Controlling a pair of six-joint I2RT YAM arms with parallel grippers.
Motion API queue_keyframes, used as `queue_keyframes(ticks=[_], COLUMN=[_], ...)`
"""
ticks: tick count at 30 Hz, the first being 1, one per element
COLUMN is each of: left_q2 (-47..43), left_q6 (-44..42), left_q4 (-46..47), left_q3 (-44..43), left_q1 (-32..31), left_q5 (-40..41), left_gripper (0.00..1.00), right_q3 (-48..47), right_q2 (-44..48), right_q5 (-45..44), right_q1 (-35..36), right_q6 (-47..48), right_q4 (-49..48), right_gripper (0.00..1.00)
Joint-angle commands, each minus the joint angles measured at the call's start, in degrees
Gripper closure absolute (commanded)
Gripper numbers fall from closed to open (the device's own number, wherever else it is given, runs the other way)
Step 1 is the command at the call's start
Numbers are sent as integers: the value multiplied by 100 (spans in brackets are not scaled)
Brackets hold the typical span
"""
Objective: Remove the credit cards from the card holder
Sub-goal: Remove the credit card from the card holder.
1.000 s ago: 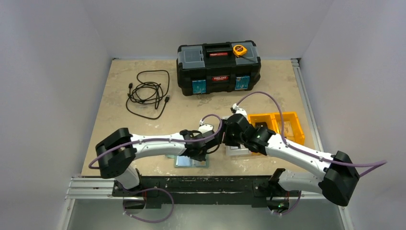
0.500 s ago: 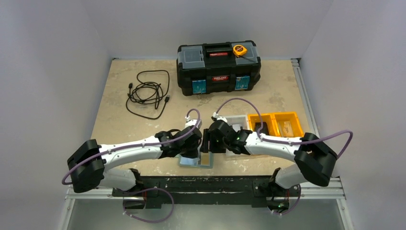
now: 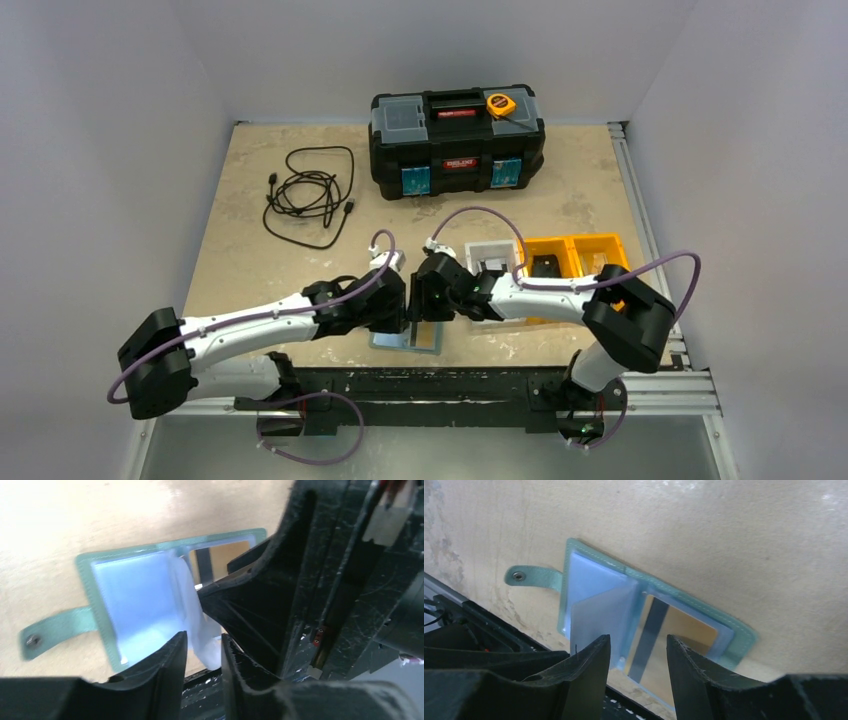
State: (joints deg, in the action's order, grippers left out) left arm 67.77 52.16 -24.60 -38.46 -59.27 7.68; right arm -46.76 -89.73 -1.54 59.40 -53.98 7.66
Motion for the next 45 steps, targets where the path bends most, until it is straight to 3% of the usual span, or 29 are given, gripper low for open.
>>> queue_keyframes(ticks=[1,8,18,28,35,45], left_q2=[-530,-1411,-2003,-1632,-647,250], left_q6=[393,909,957,506,288,351], left_q4=[-900,-2351,-2646,-1814,-1193,222], left_q3=[-168,-214,-140,-155,-469,-221], left_q1=[29,35,55,17,-111,554], left_q5=[765,1687,1659,1236,825,-600], left_gripper=[66,57,62,63,63,71], right_q3=[-470,-959,-1297,-1111,-418,336], right_q2=[-108,-743,-1563,-168,1081,1083], right_q5=[108,135,373,-381,-875,-694], right_q1=[218,467,528,394,187,202], right_q6=[-47,-3,41,30,-58,-206], right_q4=[-261,-267,-360,436,892,570], right_gripper=[54,55,59,57,55,65])
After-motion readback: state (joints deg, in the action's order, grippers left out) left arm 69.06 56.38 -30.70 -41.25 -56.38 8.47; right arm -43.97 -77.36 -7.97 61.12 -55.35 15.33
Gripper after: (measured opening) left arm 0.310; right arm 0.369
